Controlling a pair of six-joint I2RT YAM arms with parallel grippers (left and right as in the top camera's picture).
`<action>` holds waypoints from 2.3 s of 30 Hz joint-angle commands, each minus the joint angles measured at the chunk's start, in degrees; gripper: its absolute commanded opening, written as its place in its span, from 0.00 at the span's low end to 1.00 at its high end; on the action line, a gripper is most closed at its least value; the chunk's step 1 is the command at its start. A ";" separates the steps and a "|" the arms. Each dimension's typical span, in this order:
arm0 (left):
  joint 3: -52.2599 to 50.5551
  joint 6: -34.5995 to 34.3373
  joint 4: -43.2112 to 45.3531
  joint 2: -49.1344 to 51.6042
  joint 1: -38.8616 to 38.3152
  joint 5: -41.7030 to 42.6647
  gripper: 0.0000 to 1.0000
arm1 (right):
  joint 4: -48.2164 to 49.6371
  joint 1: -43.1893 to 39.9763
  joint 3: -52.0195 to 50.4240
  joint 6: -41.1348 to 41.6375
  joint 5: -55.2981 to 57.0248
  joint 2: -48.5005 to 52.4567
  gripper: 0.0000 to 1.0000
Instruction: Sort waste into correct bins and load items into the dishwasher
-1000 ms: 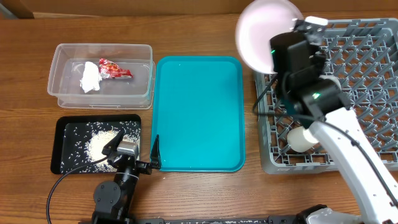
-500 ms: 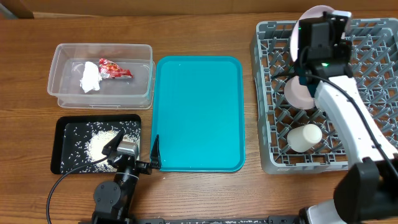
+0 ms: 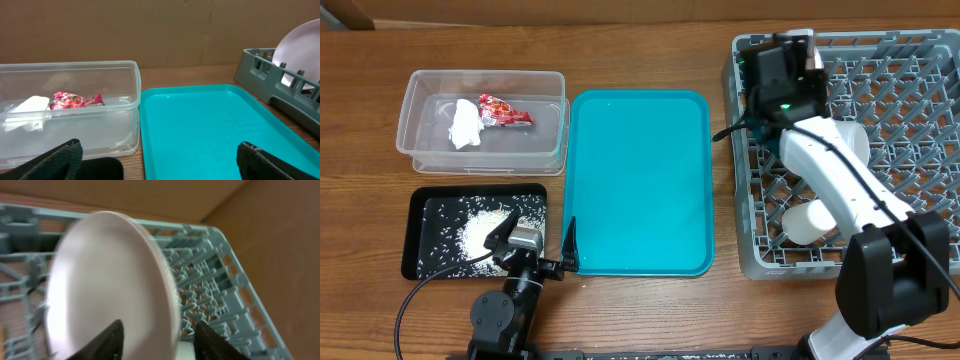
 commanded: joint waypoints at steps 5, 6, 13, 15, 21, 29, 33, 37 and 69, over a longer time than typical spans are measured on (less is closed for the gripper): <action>-0.20 0.87 -0.09 -0.28 0.33 0.63 1.00 | -8.04 8.87 0.44 4.09 -6.34 -13.05 0.56; -0.20 0.87 -0.09 -0.28 0.33 0.63 1.00 | -10.54 10.27 0.42 6.34 -9.77 -15.06 0.56; -0.20 0.87 -0.09 -0.28 0.33 0.61 1.00 | -23.50 18.03 0.42 14.97 -47.43 -28.15 0.93; -0.20 0.87 -0.09 -0.28 0.33 0.63 1.00 | -23.63 19.41 0.42 14.95 -55.30 -30.45 1.00; -0.20 0.87 -0.09 -0.28 0.33 0.63 1.00 | -25.31 20.63 0.42 14.97 -65.22 -32.76 1.00; -0.20 0.87 -0.09 -0.28 0.33 0.63 1.00 | -25.92 14.23 0.42 13.86 -57.92 -36.17 1.00; -0.20 0.87 -0.09 -0.28 0.33 0.63 1.00 | -24.96 9.40 0.42 8.02 -57.55 -43.71 1.00; -0.20 0.87 -0.09 -0.28 0.33 0.63 1.00 | -23.61 3.82 0.17 -2.27 -53.09 -53.57 1.00; -0.20 0.87 -0.09 -0.28 0.33 0.63 1.00 | 19.78 -6.97 -77.40 -1.84 -59.82 -102.95 1.00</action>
